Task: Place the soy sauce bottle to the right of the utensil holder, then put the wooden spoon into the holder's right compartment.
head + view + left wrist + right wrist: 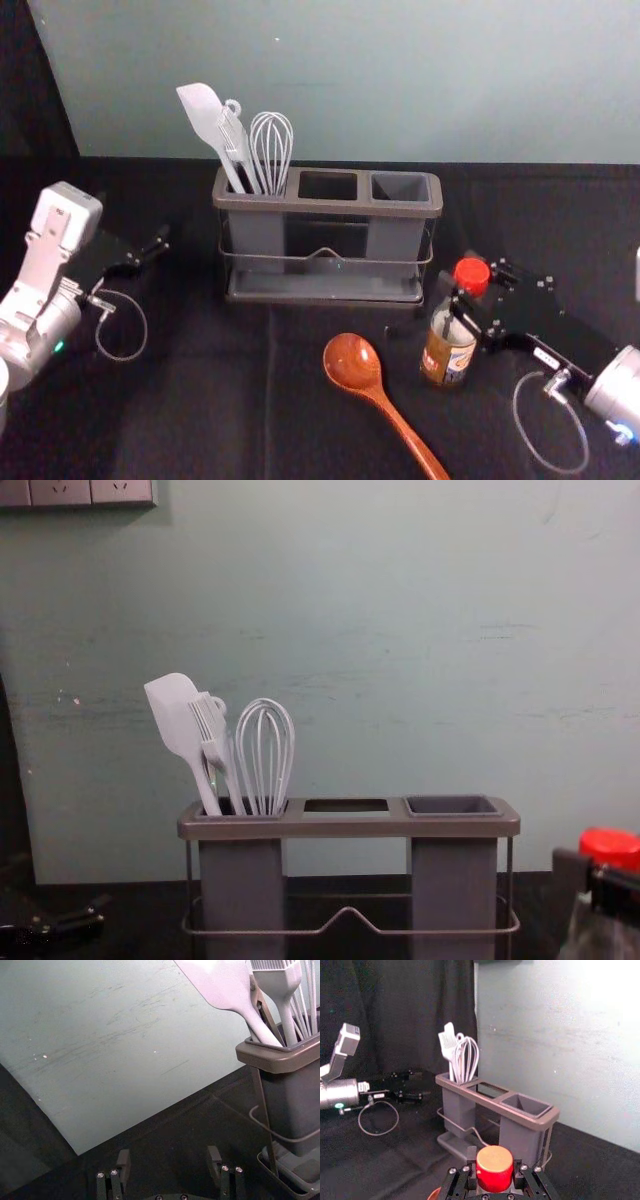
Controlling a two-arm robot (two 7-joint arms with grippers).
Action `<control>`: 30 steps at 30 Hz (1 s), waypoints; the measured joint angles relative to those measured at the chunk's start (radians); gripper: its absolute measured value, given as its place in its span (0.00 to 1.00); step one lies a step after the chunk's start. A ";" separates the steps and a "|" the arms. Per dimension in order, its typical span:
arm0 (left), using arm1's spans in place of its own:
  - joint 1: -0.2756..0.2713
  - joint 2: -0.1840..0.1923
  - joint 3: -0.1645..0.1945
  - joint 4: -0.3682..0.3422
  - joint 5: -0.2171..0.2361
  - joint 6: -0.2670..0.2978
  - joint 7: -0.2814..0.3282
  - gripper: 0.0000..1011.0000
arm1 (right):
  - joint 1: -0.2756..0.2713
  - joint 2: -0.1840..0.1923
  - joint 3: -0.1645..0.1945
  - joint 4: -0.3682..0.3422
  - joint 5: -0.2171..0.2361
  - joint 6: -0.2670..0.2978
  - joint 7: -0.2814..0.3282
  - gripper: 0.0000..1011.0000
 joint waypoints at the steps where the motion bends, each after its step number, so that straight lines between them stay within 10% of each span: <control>1: 0.000 0.000 0.000 0.000 0.000 0.000 0.000 0.99 | -0.001 0.000 0.004 -0.004 0.000 0.001 0.002 0.38; 19: 0.000 0.000 0.000 0.000 0.000 0.000 0.000 0.99 | 0.040 -0.011 0.097 0.021 0.030 0.030 0.016 0.38; 30: 0.000 0.000 0.000 0.000 0.000 0.000 0.000 0.99 | 0.154 -0.056 0.069 0.136 0.025 0.050 0.007 0.38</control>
